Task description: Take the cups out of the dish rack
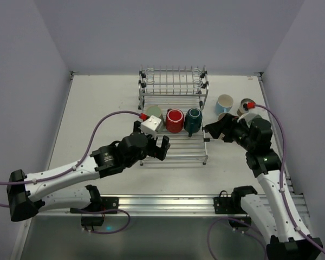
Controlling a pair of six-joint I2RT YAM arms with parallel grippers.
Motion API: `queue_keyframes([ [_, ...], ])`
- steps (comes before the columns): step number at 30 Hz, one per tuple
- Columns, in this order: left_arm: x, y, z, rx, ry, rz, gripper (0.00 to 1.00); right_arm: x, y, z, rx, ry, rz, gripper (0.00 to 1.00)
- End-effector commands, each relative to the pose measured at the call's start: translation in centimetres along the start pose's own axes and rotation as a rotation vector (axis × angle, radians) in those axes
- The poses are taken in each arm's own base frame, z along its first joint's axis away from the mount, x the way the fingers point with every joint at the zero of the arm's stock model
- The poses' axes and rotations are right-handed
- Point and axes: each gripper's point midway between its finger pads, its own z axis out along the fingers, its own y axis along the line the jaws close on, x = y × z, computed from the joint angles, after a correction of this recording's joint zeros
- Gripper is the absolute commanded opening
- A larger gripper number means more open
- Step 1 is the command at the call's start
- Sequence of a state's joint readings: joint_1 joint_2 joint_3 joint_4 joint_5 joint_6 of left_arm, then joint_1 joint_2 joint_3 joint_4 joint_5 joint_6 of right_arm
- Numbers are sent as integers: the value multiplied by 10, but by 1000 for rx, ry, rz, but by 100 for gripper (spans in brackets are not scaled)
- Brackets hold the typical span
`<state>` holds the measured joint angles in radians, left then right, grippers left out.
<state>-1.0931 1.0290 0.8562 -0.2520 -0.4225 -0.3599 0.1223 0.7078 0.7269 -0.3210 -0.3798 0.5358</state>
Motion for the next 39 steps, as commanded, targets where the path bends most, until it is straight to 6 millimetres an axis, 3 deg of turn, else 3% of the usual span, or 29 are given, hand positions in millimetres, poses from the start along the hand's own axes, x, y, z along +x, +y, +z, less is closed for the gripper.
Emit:
queue_keyframes([
  [1,-44,-17,8,38,-138,-102,100,-3,29,11,-132,1,-71,81],
  [5,-46,-17,10,37,-159,-116,100,7,18,38,-25,57,-132,85],
  [11,-28,-8,1,38,-144,-120,100,-7,-1,74,197,39,-235,98],
  [21,-15,10,-22,29,-166,-124,100,0,-30,123,418,39,-321,99],
  [27,-6,9,-21,42,-156,-123,100,-4,-23,142,397,28,-322,99],
  [39,-5,13,-22,27,-152,-117,100,21,-29,174,363,99,-345,97],
])
